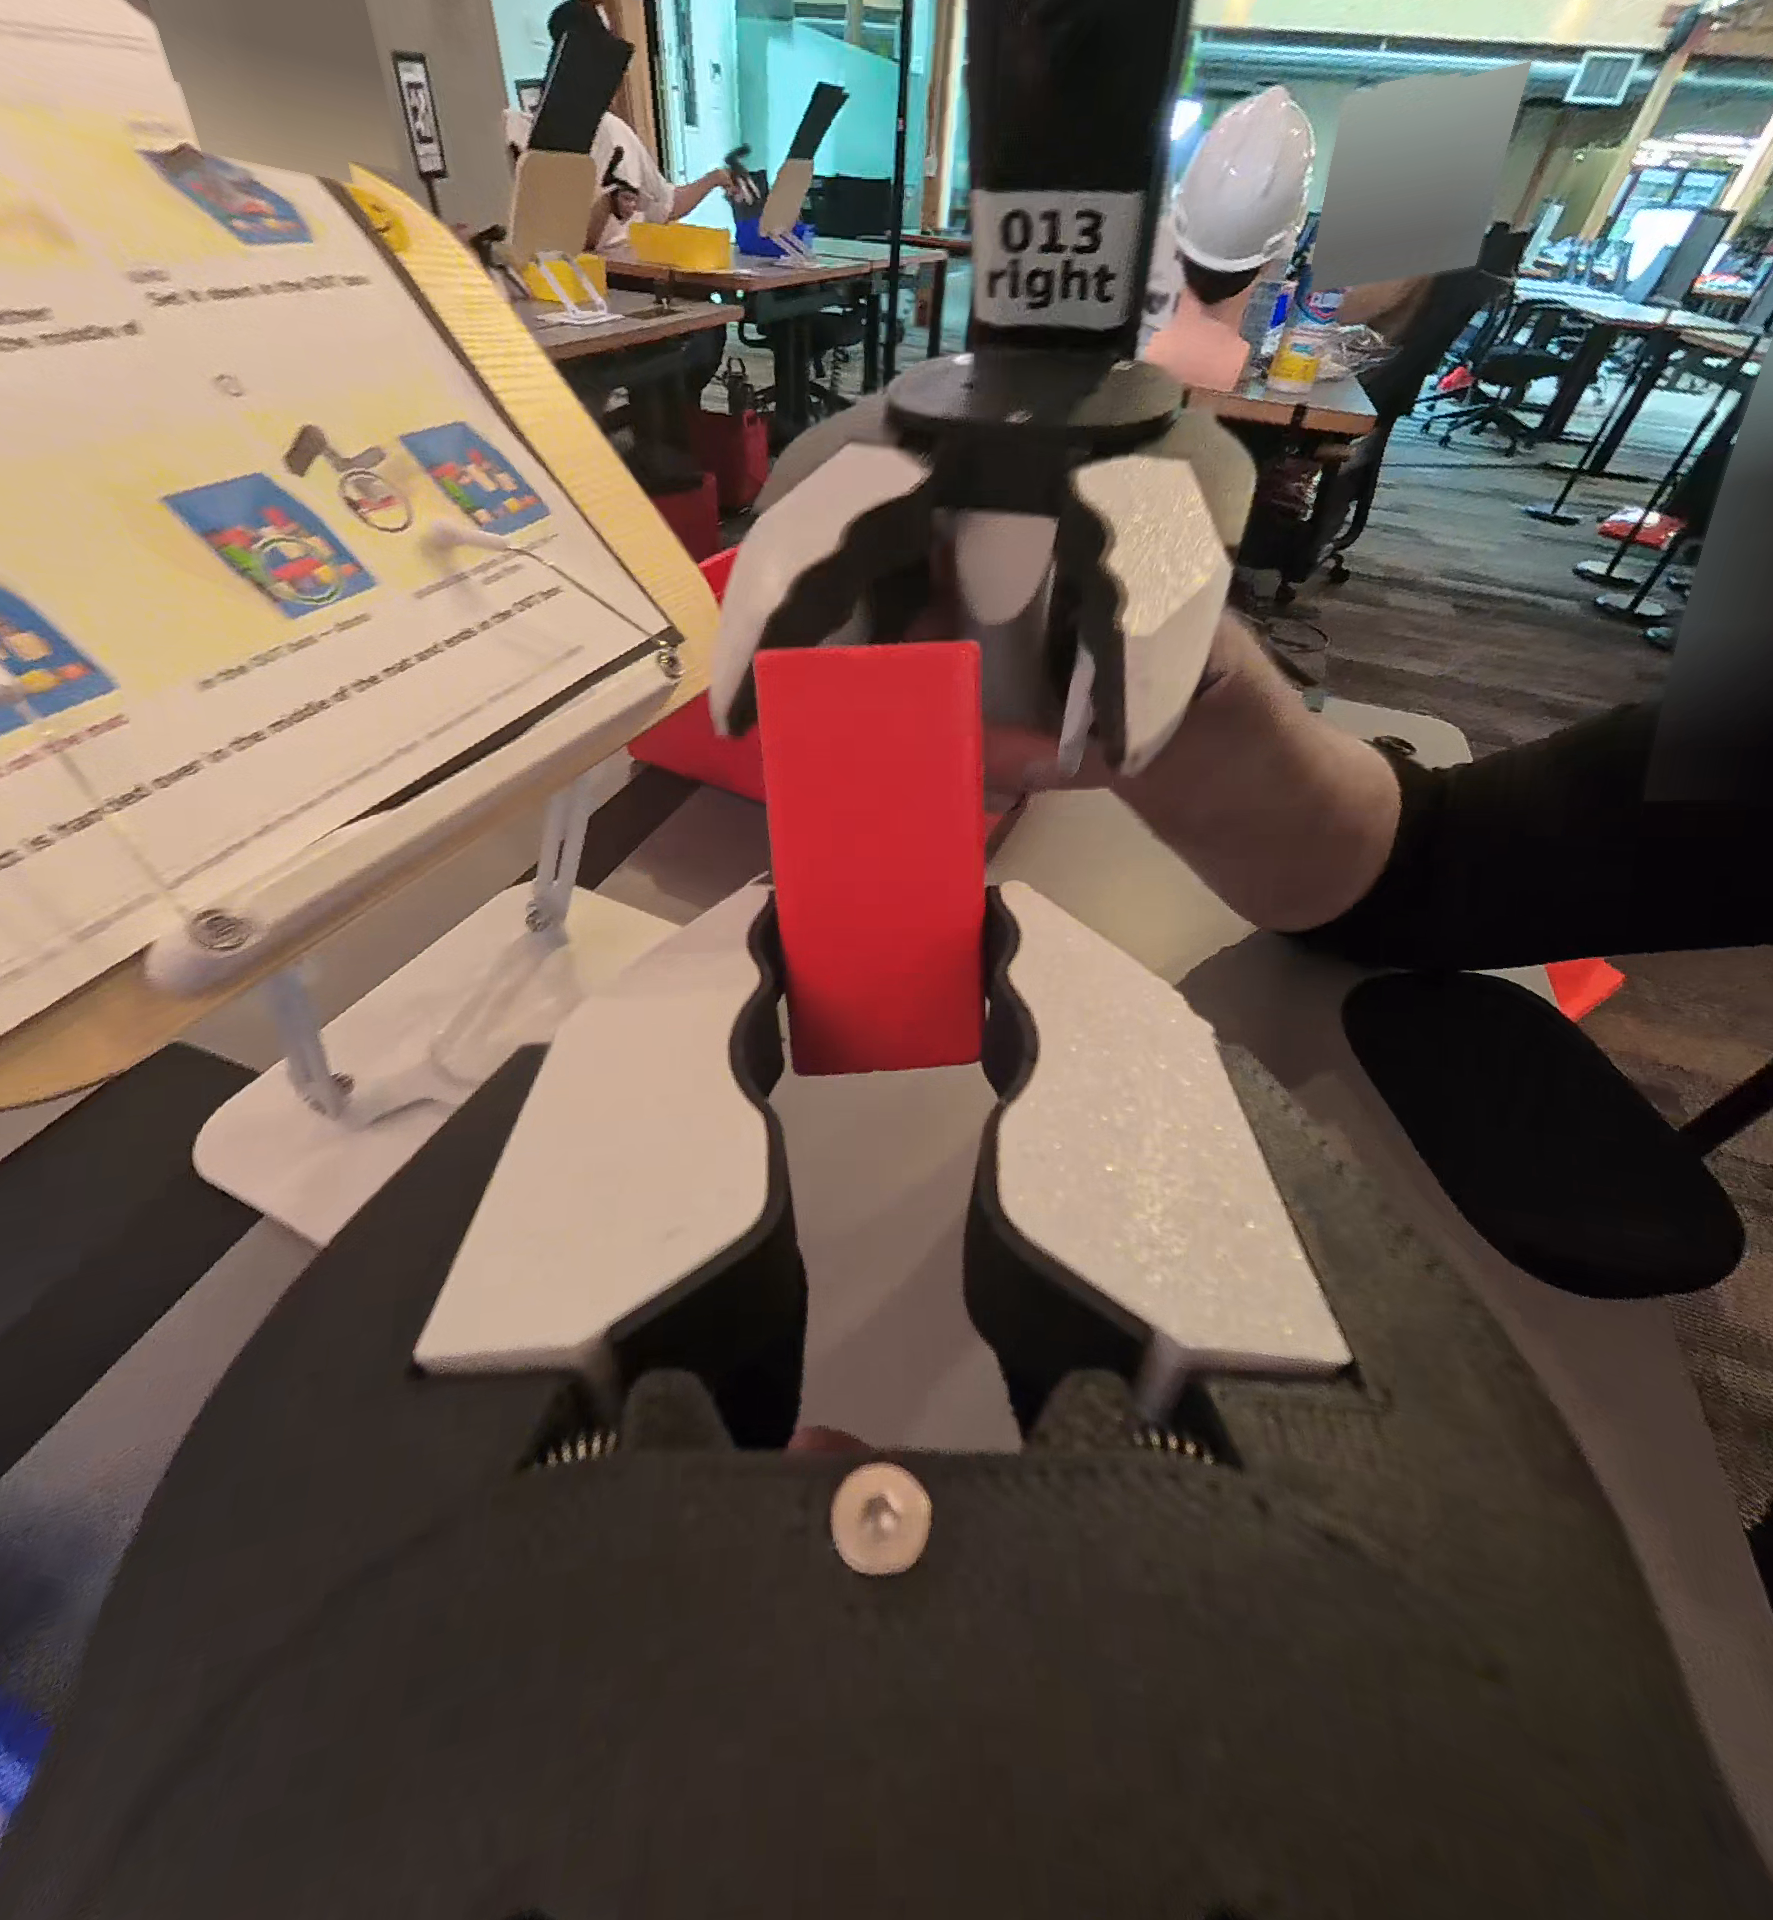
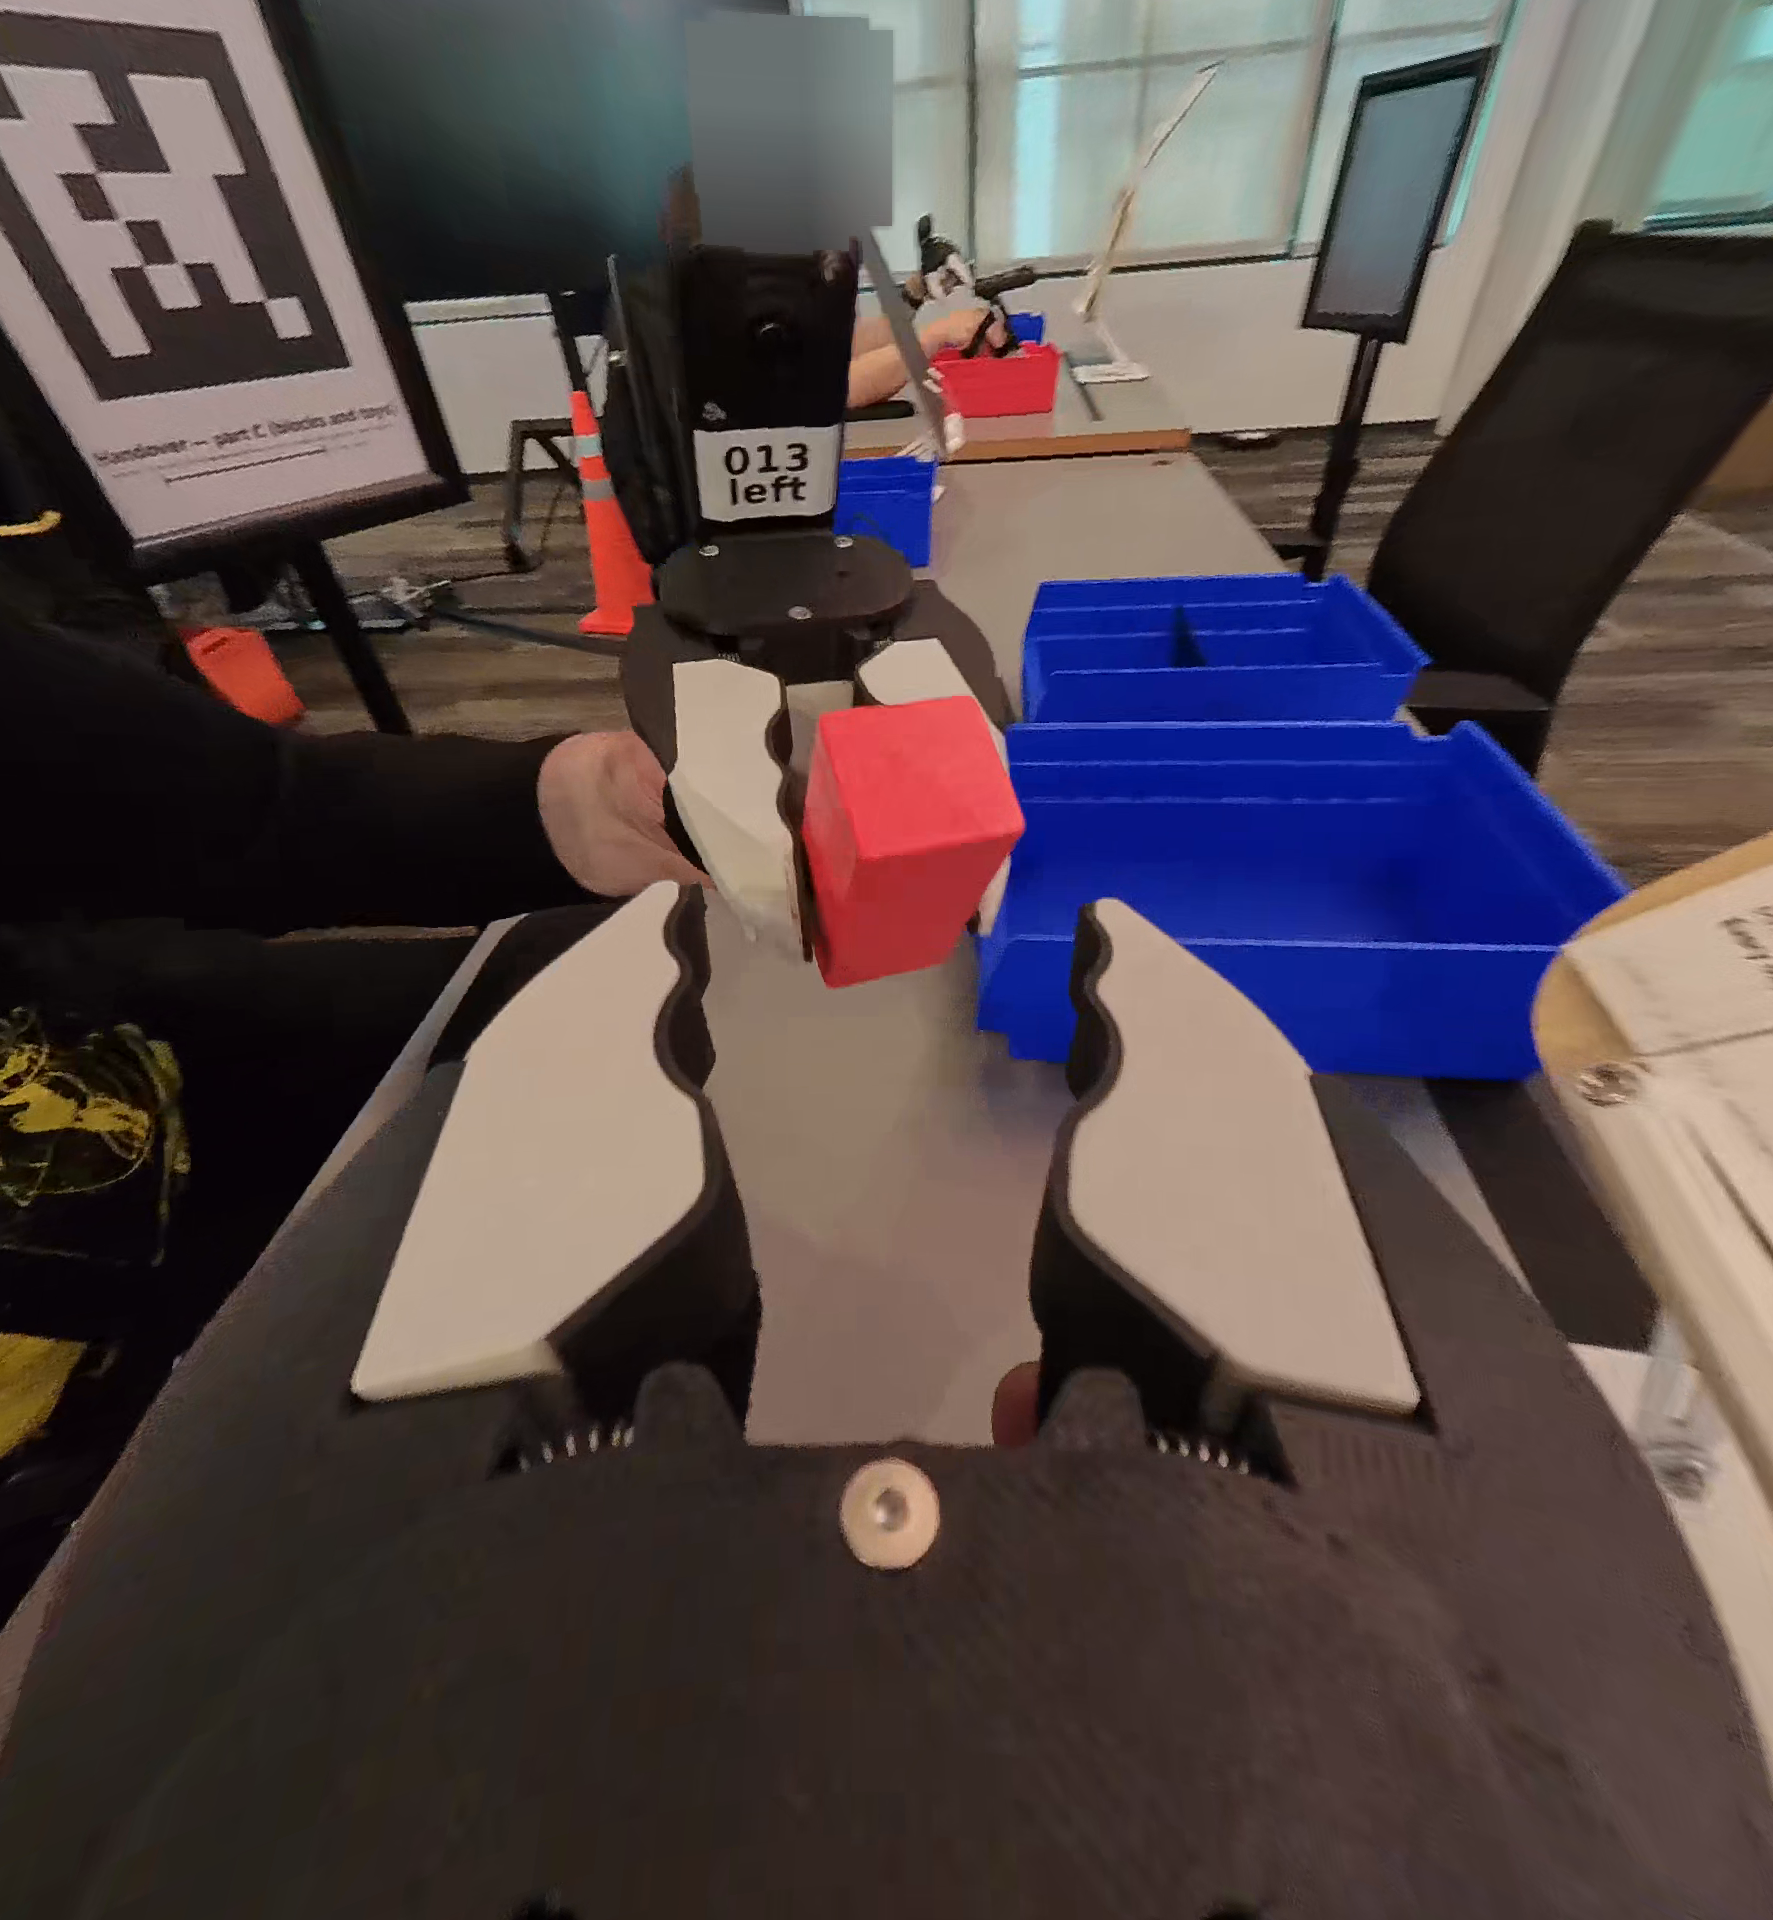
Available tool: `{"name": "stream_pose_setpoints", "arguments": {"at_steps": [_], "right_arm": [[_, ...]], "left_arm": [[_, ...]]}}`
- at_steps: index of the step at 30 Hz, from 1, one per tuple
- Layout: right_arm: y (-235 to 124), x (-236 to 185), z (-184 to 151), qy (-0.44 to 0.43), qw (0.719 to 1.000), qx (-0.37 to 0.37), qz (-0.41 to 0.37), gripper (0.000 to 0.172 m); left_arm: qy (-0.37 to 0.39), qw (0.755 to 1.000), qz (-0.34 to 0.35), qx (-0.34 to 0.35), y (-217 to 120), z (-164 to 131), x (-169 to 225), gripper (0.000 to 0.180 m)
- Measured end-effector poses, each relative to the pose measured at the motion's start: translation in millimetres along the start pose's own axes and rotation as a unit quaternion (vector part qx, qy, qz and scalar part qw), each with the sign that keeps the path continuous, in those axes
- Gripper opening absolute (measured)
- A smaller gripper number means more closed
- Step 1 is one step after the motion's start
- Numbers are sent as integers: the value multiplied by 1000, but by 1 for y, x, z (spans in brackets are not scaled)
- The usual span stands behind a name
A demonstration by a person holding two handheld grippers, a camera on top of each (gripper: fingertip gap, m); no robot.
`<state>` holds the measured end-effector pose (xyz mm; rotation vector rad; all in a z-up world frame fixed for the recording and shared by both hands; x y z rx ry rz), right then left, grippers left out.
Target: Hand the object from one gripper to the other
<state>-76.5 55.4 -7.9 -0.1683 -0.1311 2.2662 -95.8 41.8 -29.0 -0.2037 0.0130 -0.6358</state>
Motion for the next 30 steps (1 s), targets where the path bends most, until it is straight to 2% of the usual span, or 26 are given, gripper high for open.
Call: {"name": "stream_pose_setpoints", "arguments": {"at_steps": [3,7,11,14,16,18,20,21,25,27,30], "right_arm": [[8,-3,-3,-4,1000,7,15,61],[8,-6,-3,12,999,29,40,35],[6,-7,-2,12,999,23,45,34],[-9,0,0,-9,1000,-13,3,33],[-34,8,9,-20,999,-29,-37,33],[-74,27,12,-29,990,-71,-116,34],[-126,51,4,-40,964,-140,-222,34],[-157,65,-2,-38,941,-174,-286,33],[-290,105,-48,33,815,-306,-490,33],[-342,116,-79,94,768,-338,-536,33],[-392,134,-125,160,734,-356,-556,34]], "left_arm": [[-5,1000,-18,11,11,0,10,36],[-4,999,-35,13,19,-2,17,36],[-16,999,-40,25,20,-1,19,36],[-24,999,-28,26,13,-2,14,38],[-11,1000,8,12,4,-13,3,28],[5,998,62,-17,-4,-35,-12,17],[31,990,118,-64,-10,-67,-27,14],[32,988,132,-78,-11,-82,-31,14],[34,974,189,-117,-16,-134,-52,11],[21,974,193,-119,-13,-150,-56,11],[33,969,207,-130,-11,-162,-60,11]]}}
Point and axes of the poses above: each gripper's, where its closed fingertips meet, y out along the fingers, z out of its top, x = y × z across the jaws, the point moved 1 cm from there along -y, back along the fingers, and after that the axes turned 5 degrees about z, right-handed, at the moved point
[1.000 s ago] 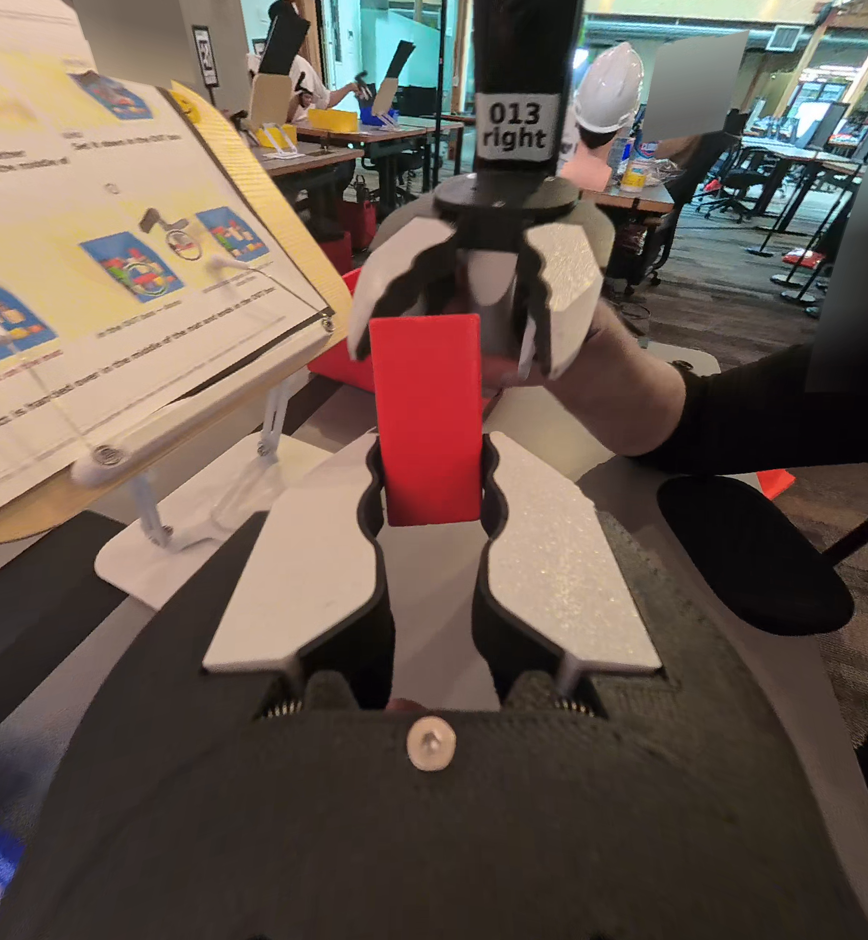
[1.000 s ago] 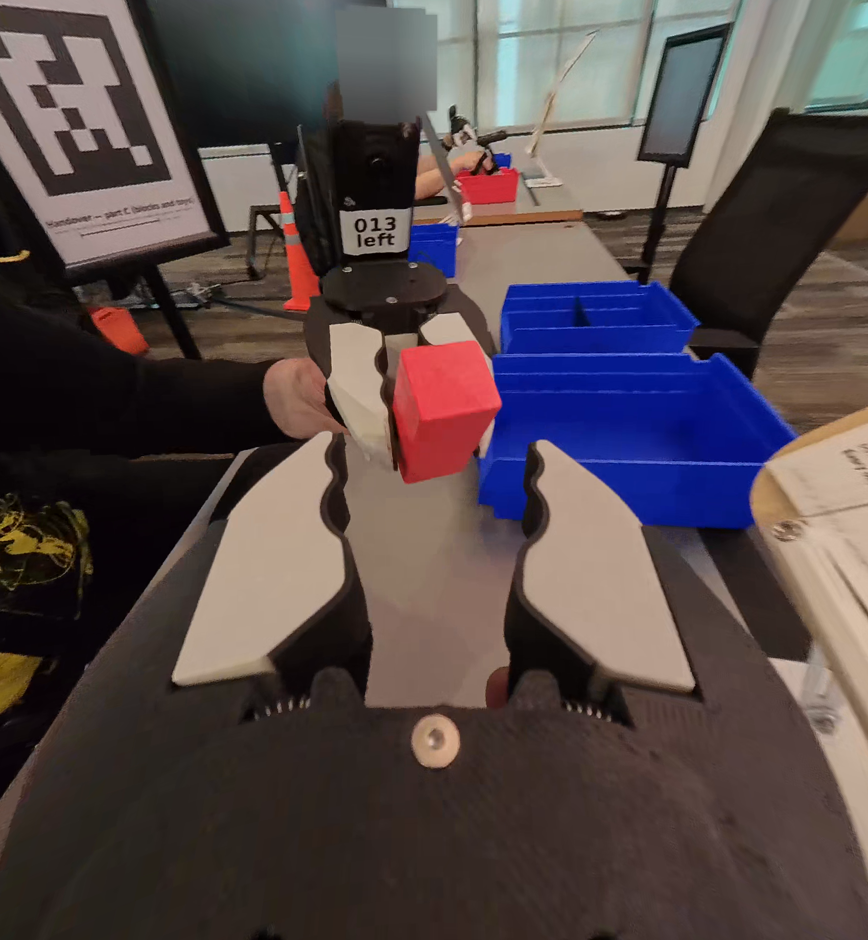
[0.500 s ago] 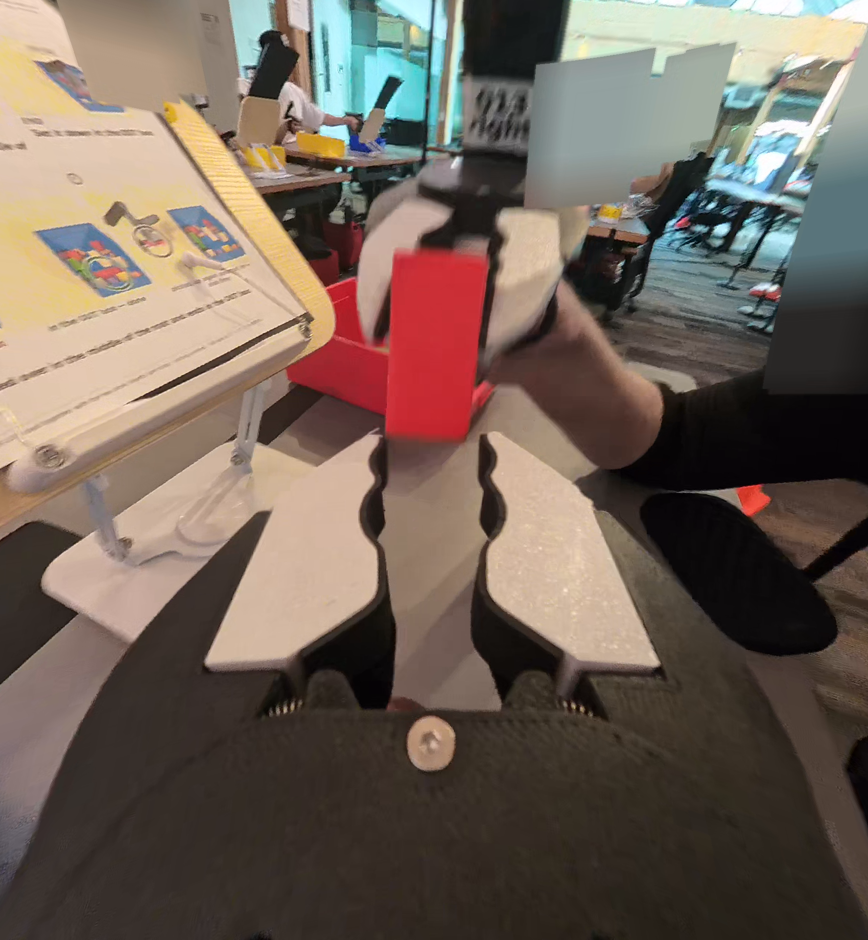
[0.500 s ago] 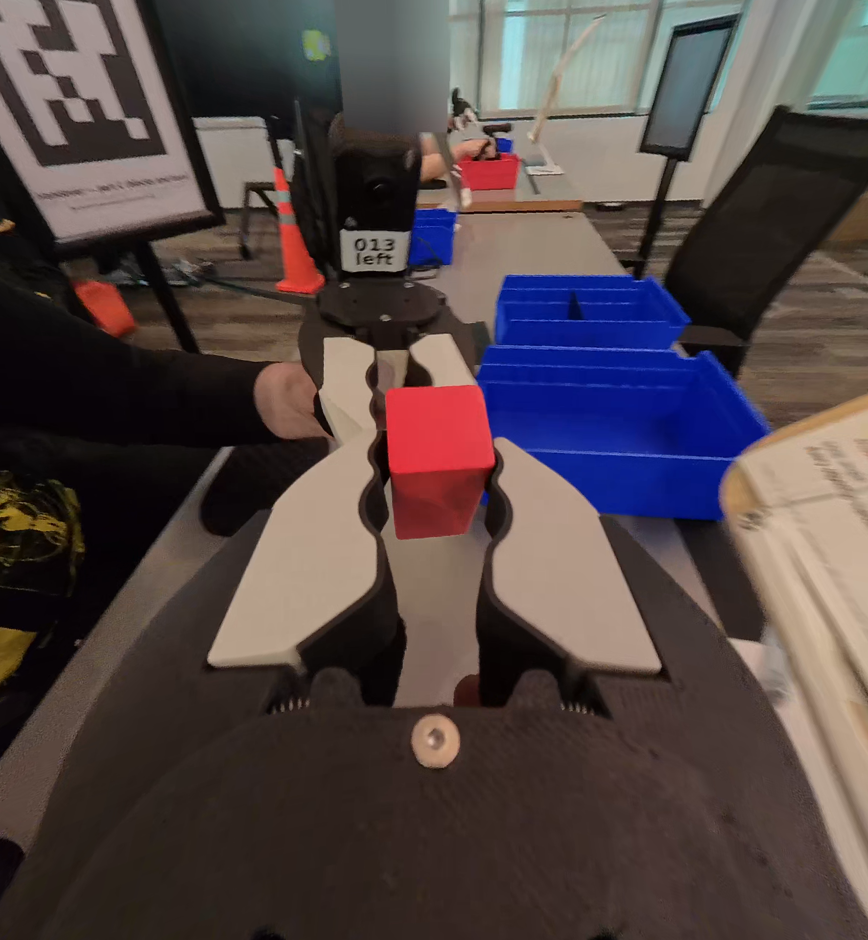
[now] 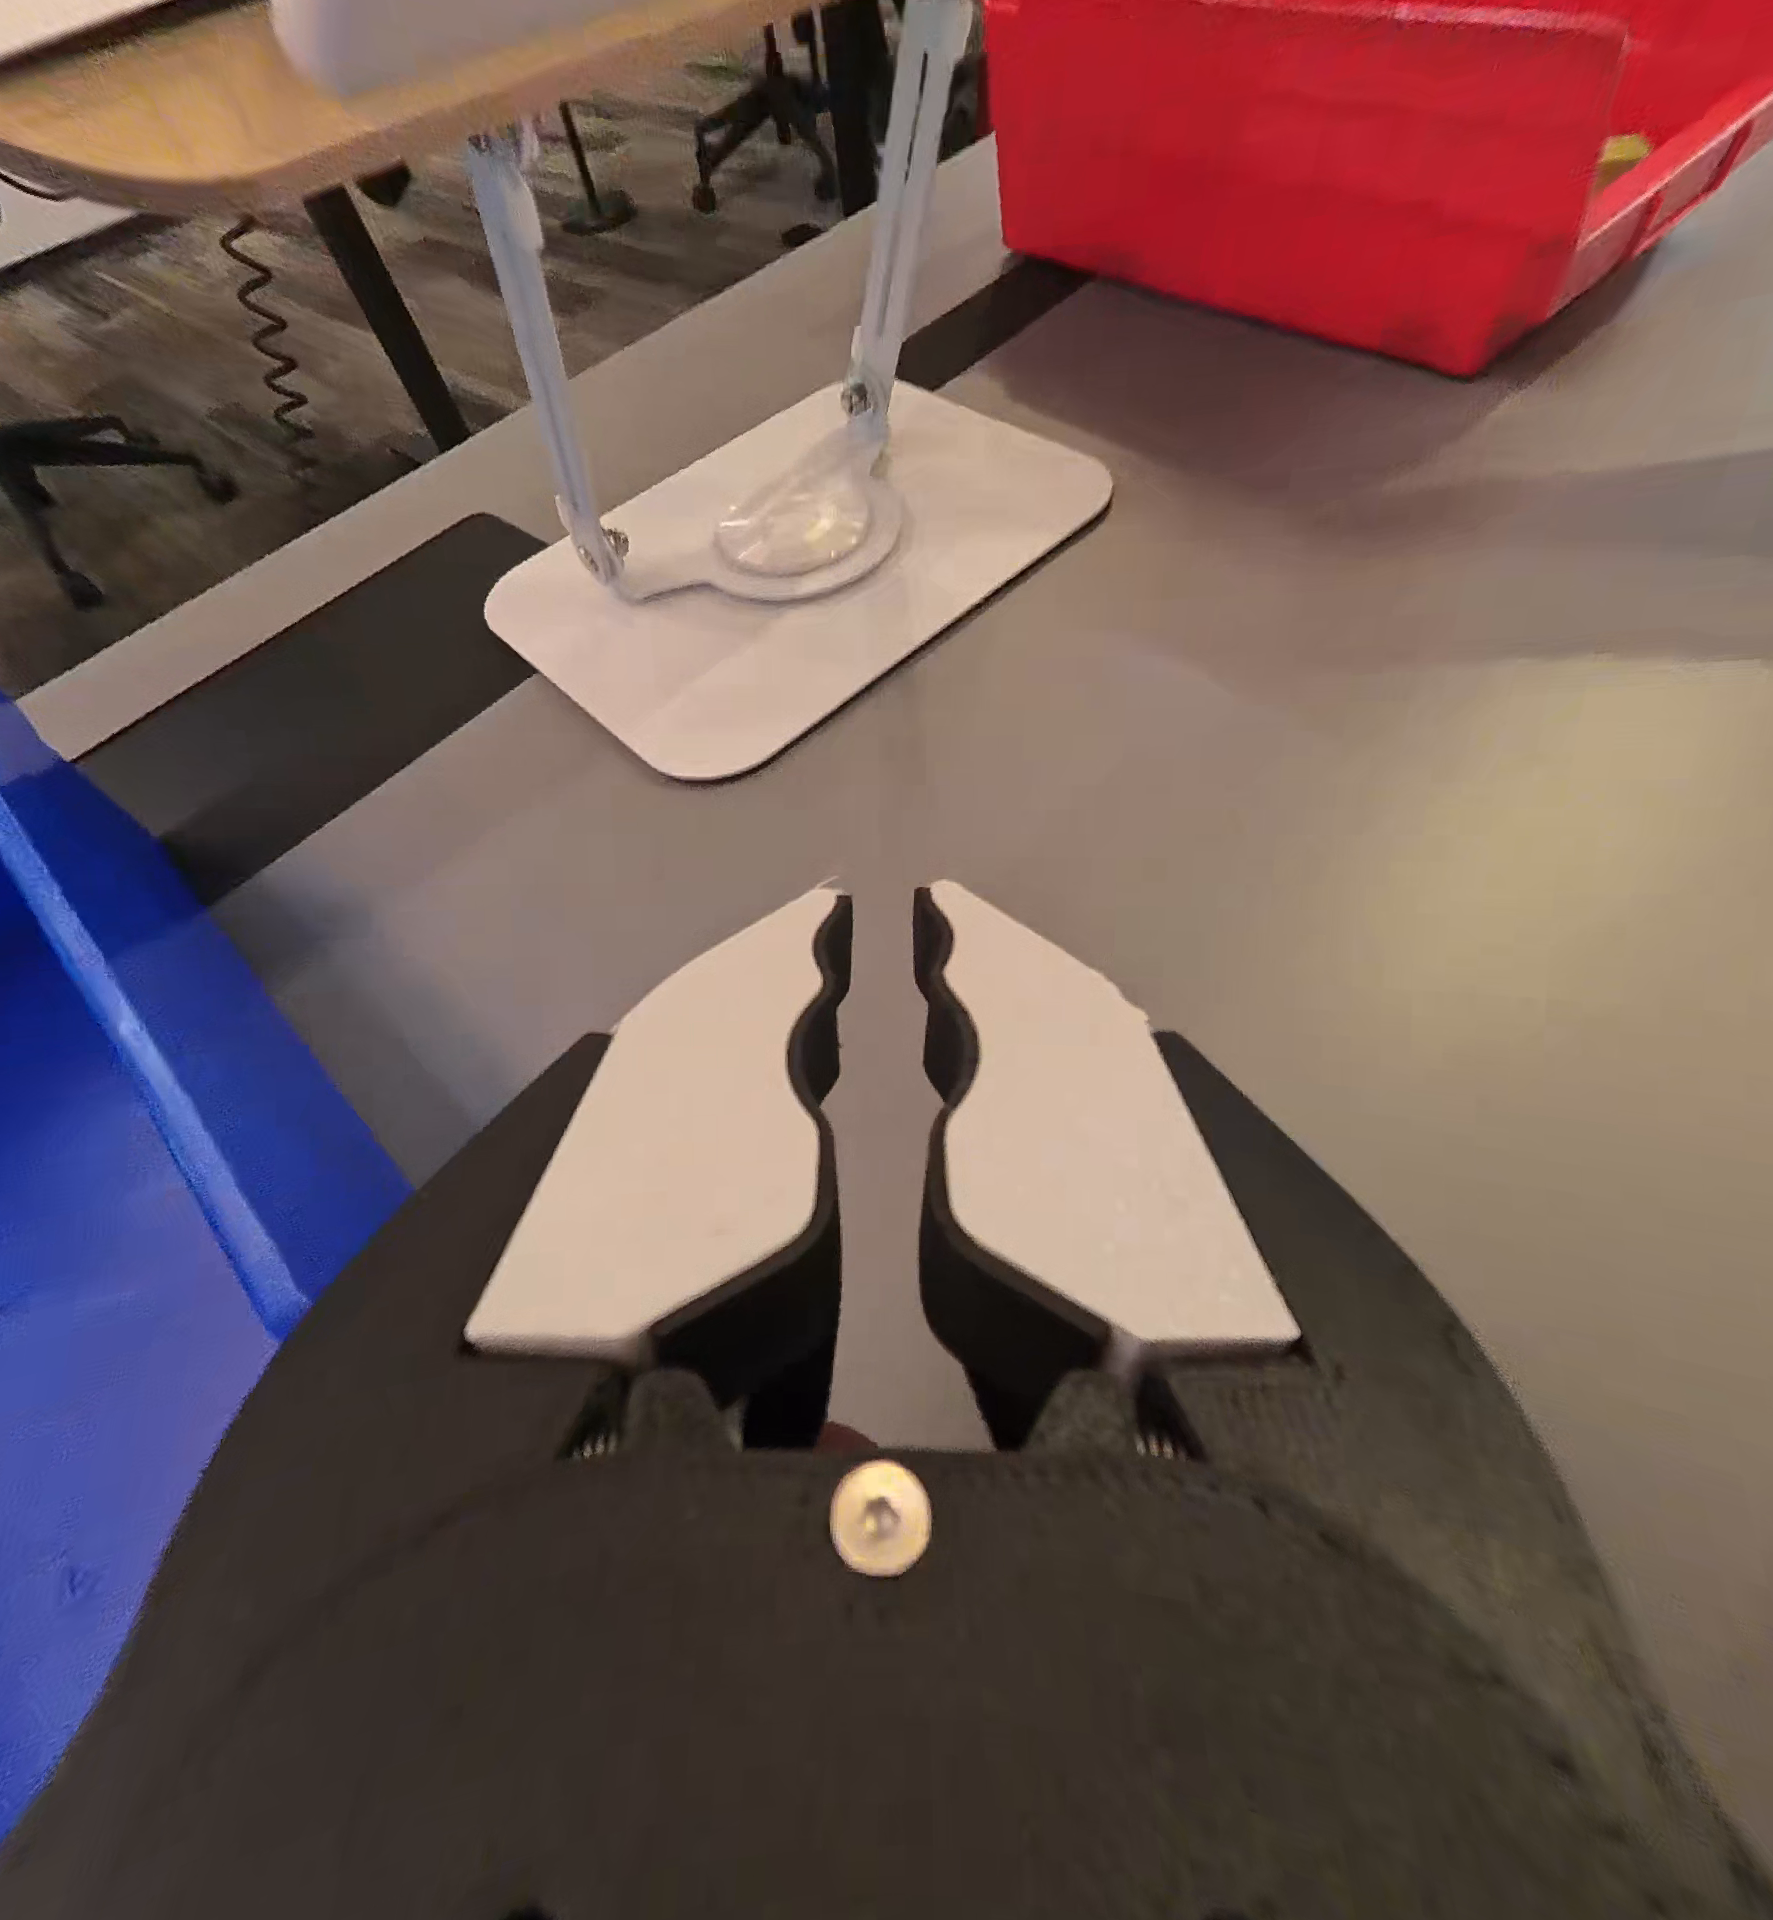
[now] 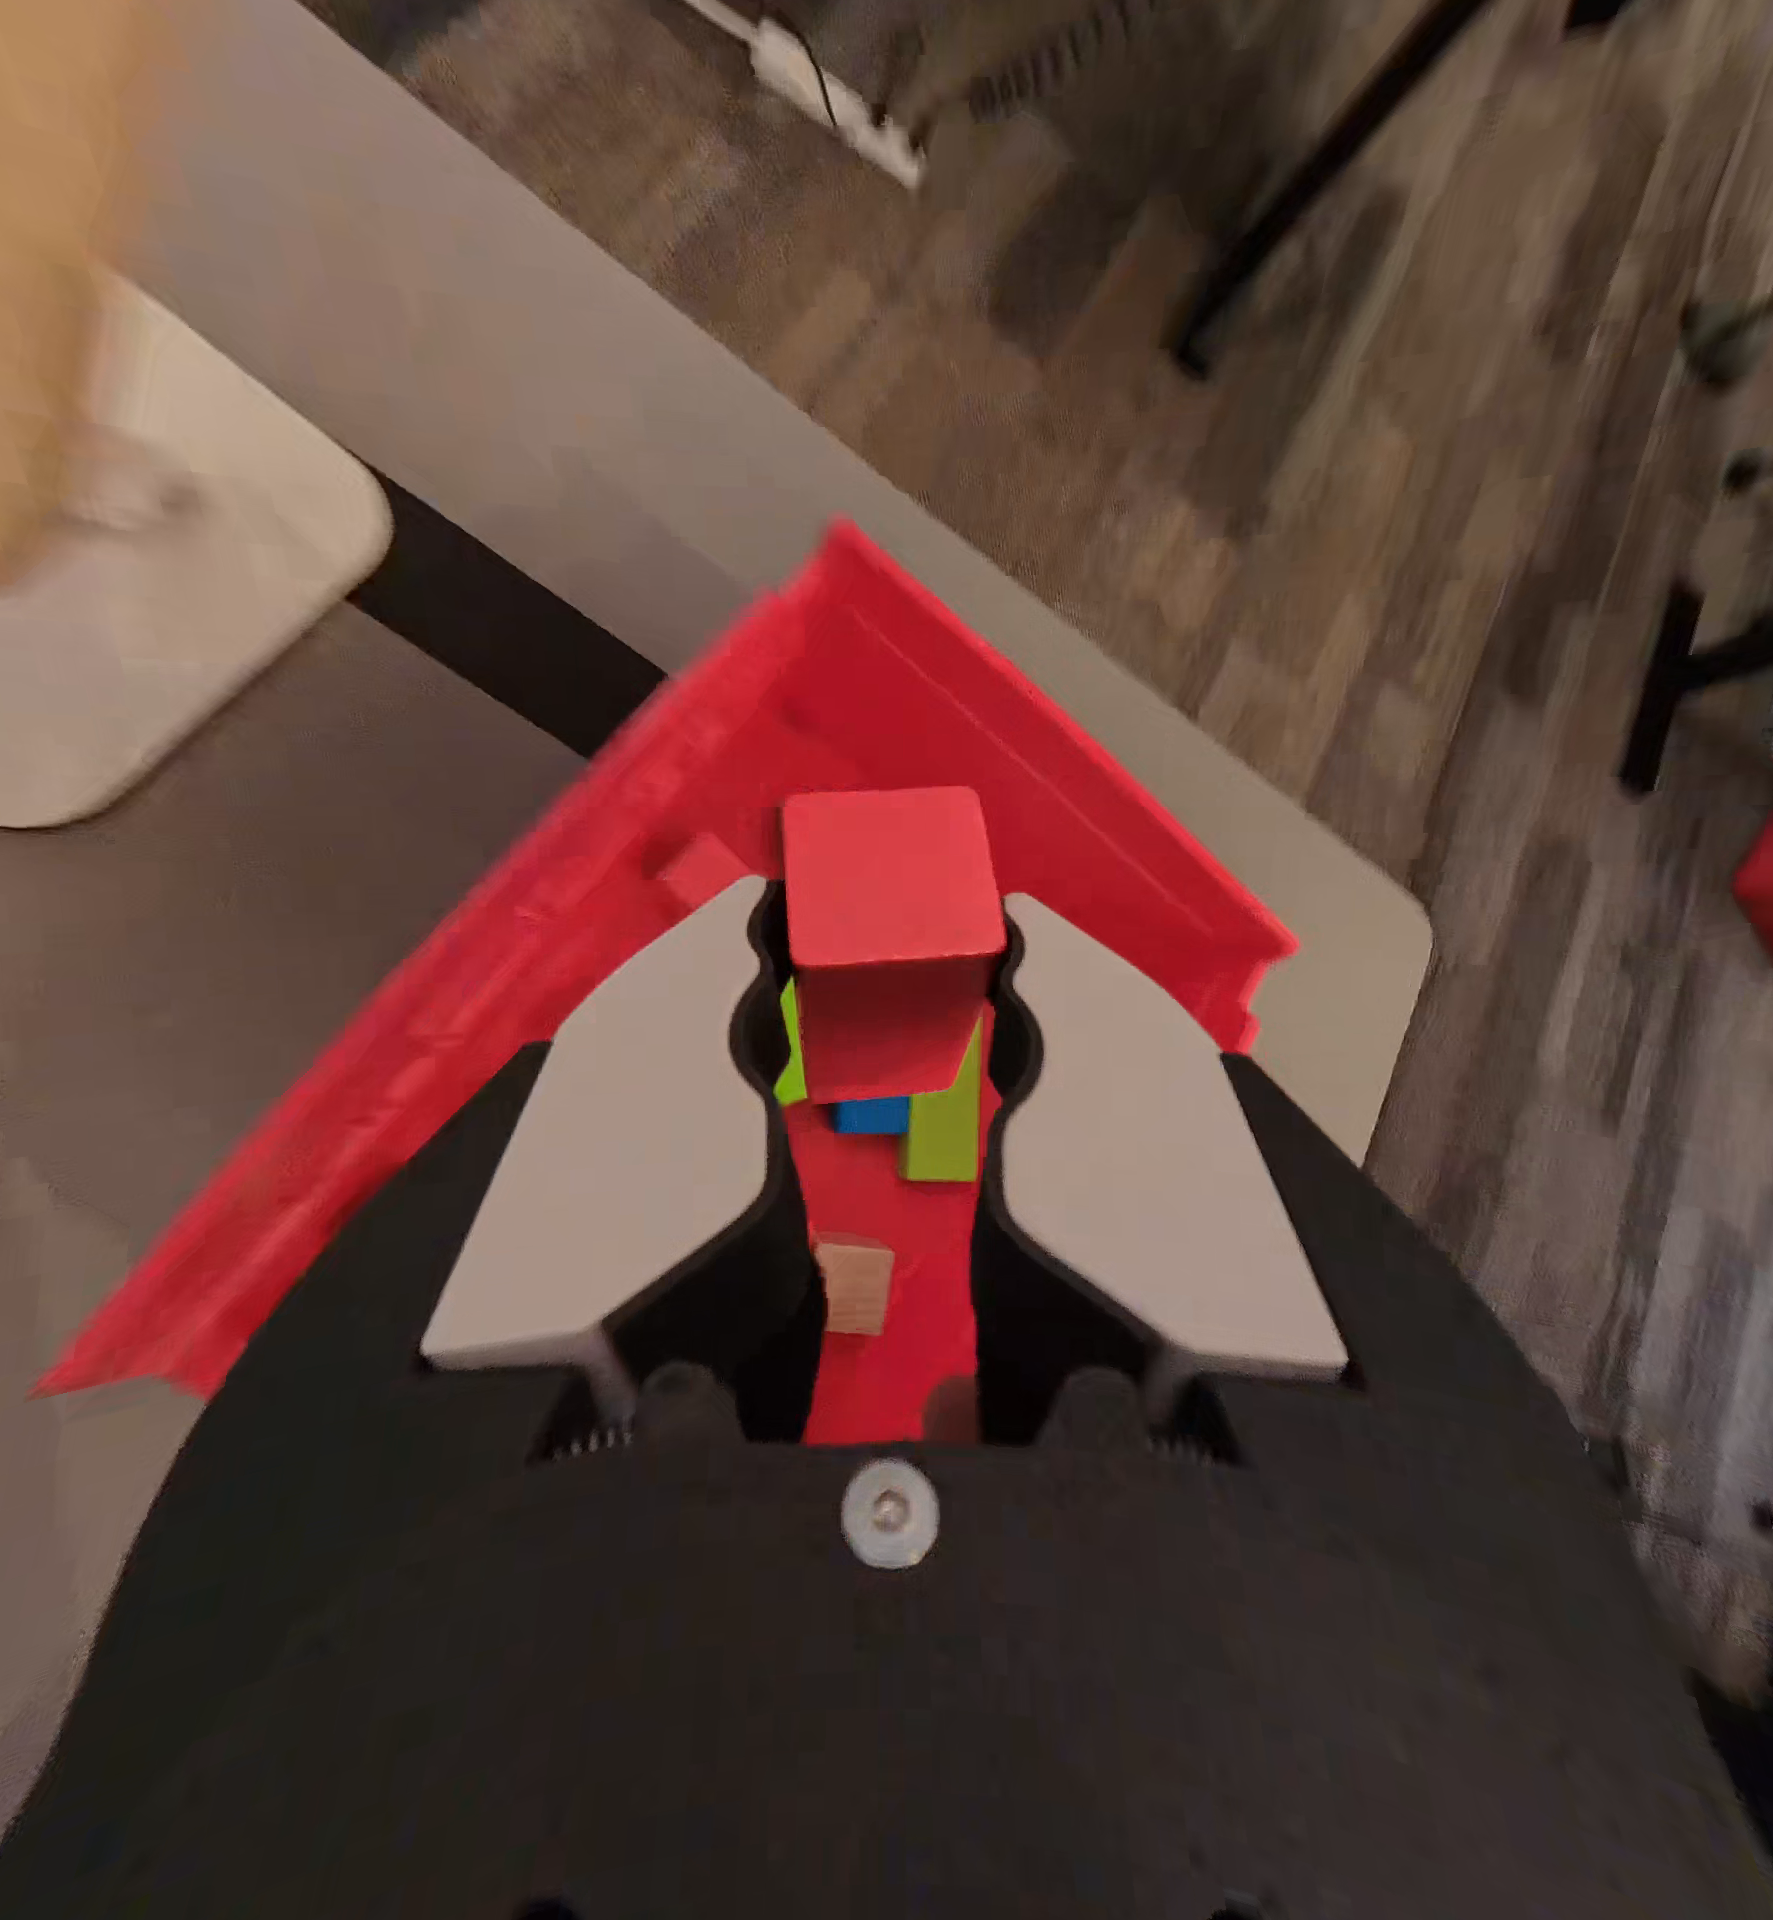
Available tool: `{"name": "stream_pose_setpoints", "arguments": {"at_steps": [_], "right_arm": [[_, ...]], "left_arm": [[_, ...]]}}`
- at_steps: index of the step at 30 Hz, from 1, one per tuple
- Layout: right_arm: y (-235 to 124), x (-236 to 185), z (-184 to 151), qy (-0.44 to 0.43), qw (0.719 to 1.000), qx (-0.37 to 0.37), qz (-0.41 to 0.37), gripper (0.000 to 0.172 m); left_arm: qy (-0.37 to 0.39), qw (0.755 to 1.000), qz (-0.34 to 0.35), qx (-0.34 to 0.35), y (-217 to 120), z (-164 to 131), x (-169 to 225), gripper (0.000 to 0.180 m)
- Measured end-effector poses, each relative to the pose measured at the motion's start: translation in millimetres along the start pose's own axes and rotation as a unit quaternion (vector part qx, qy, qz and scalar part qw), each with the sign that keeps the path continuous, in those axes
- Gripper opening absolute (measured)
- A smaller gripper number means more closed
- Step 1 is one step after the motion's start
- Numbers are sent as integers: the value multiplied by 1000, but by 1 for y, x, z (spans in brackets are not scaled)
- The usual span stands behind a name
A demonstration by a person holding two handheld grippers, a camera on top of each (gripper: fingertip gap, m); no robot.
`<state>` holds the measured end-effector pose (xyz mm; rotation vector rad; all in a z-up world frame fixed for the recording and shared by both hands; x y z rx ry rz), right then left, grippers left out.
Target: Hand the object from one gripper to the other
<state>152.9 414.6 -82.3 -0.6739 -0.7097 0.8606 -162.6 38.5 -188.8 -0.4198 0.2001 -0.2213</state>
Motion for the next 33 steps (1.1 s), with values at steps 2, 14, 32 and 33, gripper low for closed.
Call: {"name": "stream_pose_setpoints", "arguments": {"at_steps": [2,14,32,33], "right_arm": [[28,18,-21,17,999,-38,-4,34],[119,61,-88,35,984,-165,-51,34],[139,68,-109,40,960,-270,-65,34],[139,68,-109,40,960,-270,-67,34]], "left_arm": [[14,1000,5,-5,1,-2,1,12],[20,1000,-3,-12,8,-11,8,12],[16,1000,-14,-21,12,-17,11,14],[16,1000,-14,-22,12,-17,11,14]]}}
Point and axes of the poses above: each gripper's, where its closed fingertips meet, y out along the fingers, z out of its top, x = y × z across the jaws, the point moved 1 cm from there along -y, back along the fingers, and after that the axes turned 5 degrees about z, right-handed, at the moved point
